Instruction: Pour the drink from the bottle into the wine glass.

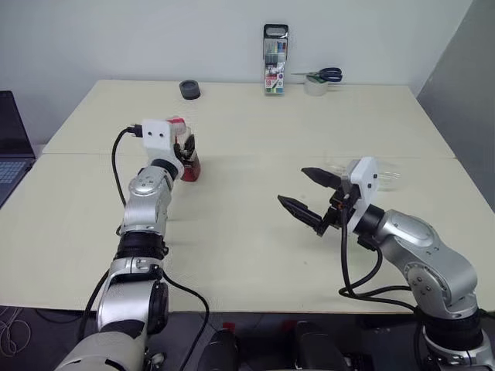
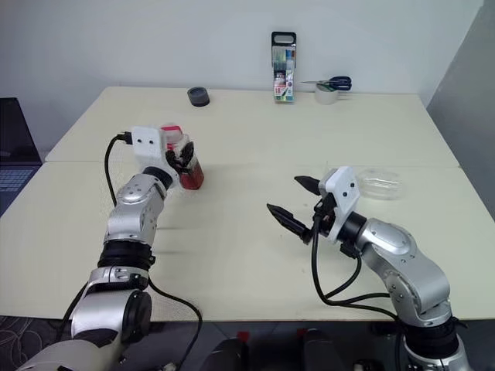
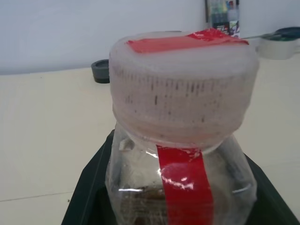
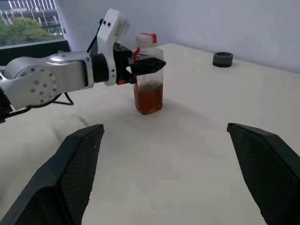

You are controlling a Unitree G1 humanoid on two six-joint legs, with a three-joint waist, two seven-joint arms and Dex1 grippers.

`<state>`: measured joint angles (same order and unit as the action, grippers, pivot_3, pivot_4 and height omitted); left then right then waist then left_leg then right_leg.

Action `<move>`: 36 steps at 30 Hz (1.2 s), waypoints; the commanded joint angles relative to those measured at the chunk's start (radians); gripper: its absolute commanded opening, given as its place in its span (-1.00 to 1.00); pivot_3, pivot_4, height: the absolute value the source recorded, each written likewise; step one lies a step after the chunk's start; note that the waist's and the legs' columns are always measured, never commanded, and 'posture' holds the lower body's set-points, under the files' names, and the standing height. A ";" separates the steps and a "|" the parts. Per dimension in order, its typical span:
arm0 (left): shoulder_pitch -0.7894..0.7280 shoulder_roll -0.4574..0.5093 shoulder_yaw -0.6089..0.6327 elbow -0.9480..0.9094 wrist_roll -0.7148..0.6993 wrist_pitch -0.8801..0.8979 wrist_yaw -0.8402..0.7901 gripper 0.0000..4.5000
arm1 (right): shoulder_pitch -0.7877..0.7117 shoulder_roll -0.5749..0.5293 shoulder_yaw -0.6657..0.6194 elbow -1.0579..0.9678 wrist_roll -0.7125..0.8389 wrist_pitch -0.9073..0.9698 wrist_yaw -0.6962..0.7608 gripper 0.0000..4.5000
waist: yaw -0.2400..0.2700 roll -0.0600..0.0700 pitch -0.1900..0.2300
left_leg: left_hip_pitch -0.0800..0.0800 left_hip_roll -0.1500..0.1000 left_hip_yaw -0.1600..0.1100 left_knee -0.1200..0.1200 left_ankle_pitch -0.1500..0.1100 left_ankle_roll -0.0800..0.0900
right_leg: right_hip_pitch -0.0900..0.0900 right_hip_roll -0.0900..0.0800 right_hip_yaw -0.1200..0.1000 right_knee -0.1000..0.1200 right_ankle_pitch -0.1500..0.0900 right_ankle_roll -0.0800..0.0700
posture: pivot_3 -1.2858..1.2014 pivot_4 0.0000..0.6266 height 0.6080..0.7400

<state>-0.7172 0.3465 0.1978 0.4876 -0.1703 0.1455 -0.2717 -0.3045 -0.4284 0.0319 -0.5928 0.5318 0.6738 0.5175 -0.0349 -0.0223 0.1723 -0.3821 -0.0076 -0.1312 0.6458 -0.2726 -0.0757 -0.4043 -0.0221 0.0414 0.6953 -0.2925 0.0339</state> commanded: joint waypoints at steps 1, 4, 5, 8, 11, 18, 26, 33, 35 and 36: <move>0.039 -0.016 -0.009 -0.131 -0.083 0.056 -0.097 -0.19 | -0.025 -0.016 -0.018 -0.039 0.001 -0.018 -0.001 1.00 | 0.002 0.000 0.000 | 0.000 0.000 0.000 0.000 0.000 -0.001 | 0.000 0.000 0.000 0.000 0.000 0.000 | 0.03 -0.52 1.00; 0.057 -0.019 -0.031 -0.196 -0.129 0.095 -0.188 -0.19 | -0.037 -0.031 -0.024 -0.047 -0.002 -0.018 0.000 1.00 | 0.005 0.000 0.000 | -0.001 -0.001 0.000 0.001 0.000 -0.001 | 0.000 0.000 0.000 0.000 0.000 0.000 | 0.03 -0.52 1.00; 0.057 -0.016 -0.045 -0.208 -0.133 0.100 -0.219 -0.19 | -0.041 -0.035 -0.026 -0.051 0.000 -0.016 -0.001 1.00 | 0.005 0.000 0.000 | -0.001 -0.001 0.000 0.001 0.000 -0.001 | 0.000 -0.001 0.000 0.000 0.000 0.000 | 0.03 -0.52 1.00; 0.046 -0.010 -0.088 -0.220 -0.140 0.101 -0.317 -0.20 | -0.055 -0.043 -0.035 -0.065 0.009 0.000 -0.016 1.00 | 0.005 0.000 0.000 | -0.001 -0.001 0.000 0.001 0.000 -0.001 | 0.000 0.000 -0.001 0.000 0.000 0.000 | 0.03 -0.52 1.00; 0.022 -0.013 -0.142 -0.219 -0.163 0.086 -0.457 -0.20 | -0.078 -0.036 -0.063 -0.092 0.050 0.037 -0.045 1.00 | 0.003 0.000 0.000 | -0.001 0.000 0.000 0.000 0.000 -0.001 | 0.000 0.000 0.000 -0.001 0.000 0.000 | 0.03 -0.52 1.00; -0.056 -0.044 -0.257 -0.149 -0.169 0.030 -0.744 -0.20 | -0.185 -0.021 -0.055 -0.108 0.133 0.178 -0.119 1.00 | 0.002 0.000 0.000 | -0.001 0.000 0.000 0.000 0.000 0.000 | 0.000 0.001 -0.001 -0.001 0.000 0.000 | 0.03 -0.52 1.00; -0.116 -0.077 -0.297 -0.059 -0.159 -0.027 -0.896 -0.20 | -0.278 0.046 0.048 -0.038 0.043 0.193 -0.213 1.00 | -0.007 0.000 0.000 | -0.001 0.000 0.000 0.000 -0.001 0.003 | 0.000 0.001 0.000 0.000 0.000 0.000 | 0.03 -0.52 1.00; -0.123 -0.086 -0.300 -0.029 -0.147 -0.054 -0.933 -0.20 | -0.290 0.078 0.088 0.025 -0.050 0.156 -0.241 1.00 | -0.011 0.000 0.000 | -0.001 0.000 0.000 0.000 -0.002 0.003 | -0.001 0.001 0.000 0.000 0.000 0.000 | 0.03 -0.52 1.00; -0.126 -0.086 -0.299 -0.020 -0.142 -0.063 -0.934 -0.20 | -0.288 0.092 0.090 0.045 -0.071 0.143 -0.250 1.00 | -0.014 0.000 0.000 | -0.001 0.000 0.000 0.000 -0.002 0.003 | -0.001 0.001 0.000 0.000 0.000 0.000 | 0.03 -0.52 1.00; -0.128 -0.085 -0.298 -0.016 -0.141 -0.065 -0.934 -0.20 | -0.285 0.095 0.092 0.050 -0.081 0.136 -0.249 1.00 | -0.014 0.000 0.000 | -0.001 0.000 0.000 0.000 -0.002 0.003 | -0.001 0.001 0.000 0.000 0.000 0.000 | 0.03 -0.52 1.00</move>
<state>-0.8084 0.2664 -0.1120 0.4885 -0.3059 0.1053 -1.1981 -0.5702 -0.3381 0.1242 -0.5314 0.4714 0.8424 0.2762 -0.0493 -0.0227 0.1726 -0.3832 -0.0077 -0.1316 0.6460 -0.2742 -0.0728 -0.4049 -0.0214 0.0411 0.6952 -0.2925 0.0338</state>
